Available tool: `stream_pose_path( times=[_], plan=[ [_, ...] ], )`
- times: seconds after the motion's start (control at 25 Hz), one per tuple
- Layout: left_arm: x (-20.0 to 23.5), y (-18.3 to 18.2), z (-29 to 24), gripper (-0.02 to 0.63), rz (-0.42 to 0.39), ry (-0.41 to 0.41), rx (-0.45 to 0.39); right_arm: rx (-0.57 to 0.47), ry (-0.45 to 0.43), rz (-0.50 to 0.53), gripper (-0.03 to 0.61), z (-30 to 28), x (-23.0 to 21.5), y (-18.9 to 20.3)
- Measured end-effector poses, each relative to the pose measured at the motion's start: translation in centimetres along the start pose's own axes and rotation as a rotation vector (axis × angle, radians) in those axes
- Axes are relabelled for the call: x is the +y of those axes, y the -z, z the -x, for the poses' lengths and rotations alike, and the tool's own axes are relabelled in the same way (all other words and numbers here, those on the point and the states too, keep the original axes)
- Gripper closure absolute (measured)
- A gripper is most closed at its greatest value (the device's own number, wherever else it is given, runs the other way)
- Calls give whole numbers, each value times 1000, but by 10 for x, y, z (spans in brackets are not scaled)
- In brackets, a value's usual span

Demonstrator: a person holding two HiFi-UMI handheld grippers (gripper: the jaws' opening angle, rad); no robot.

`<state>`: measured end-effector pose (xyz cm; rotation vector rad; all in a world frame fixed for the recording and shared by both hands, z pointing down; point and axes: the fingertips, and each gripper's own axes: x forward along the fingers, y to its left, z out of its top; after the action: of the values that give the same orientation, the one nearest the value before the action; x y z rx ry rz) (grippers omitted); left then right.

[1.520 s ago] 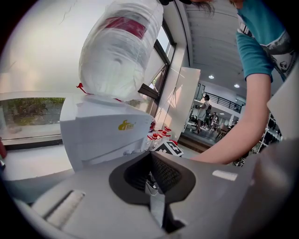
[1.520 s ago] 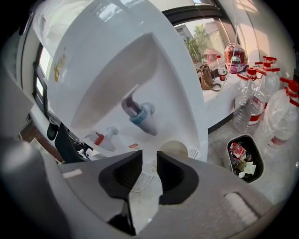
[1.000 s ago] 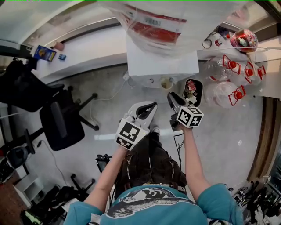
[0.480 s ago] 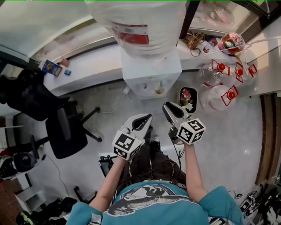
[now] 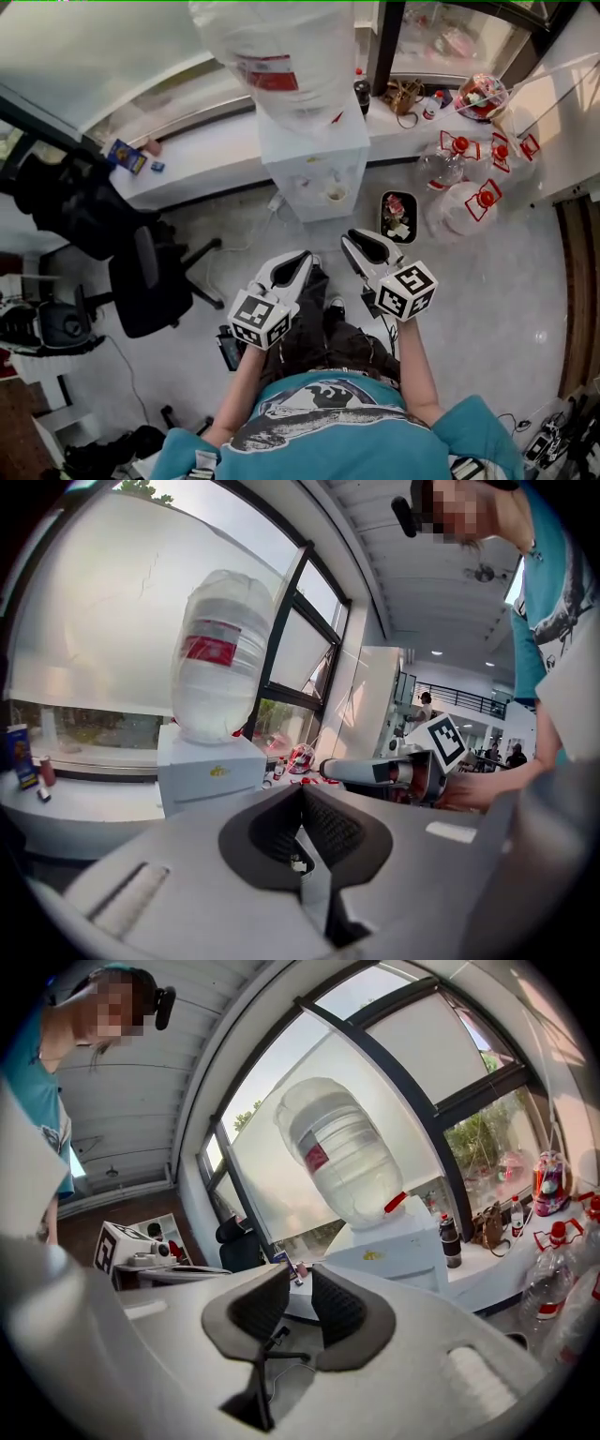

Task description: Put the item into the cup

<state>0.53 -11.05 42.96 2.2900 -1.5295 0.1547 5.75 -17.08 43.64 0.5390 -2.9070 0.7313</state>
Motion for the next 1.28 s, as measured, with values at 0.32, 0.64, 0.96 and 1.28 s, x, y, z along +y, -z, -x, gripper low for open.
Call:
stream_pose_path(
  times=[0.32,0.64,0.96,1.28],
  plan=[
    [-16,9,29,614,3,-59,25,-5,-42,0,509,30,33,12],
    [-28,8,36,614,7,-70,48,28,-96,-1,511,30,55,28],
    [-19,15,55,614,20,-94,53,39,-108,16,511,23,66,35],
    [-18,19,94,614,19,-76,25,43,-129,54,511,12,117,40]
  ],
)
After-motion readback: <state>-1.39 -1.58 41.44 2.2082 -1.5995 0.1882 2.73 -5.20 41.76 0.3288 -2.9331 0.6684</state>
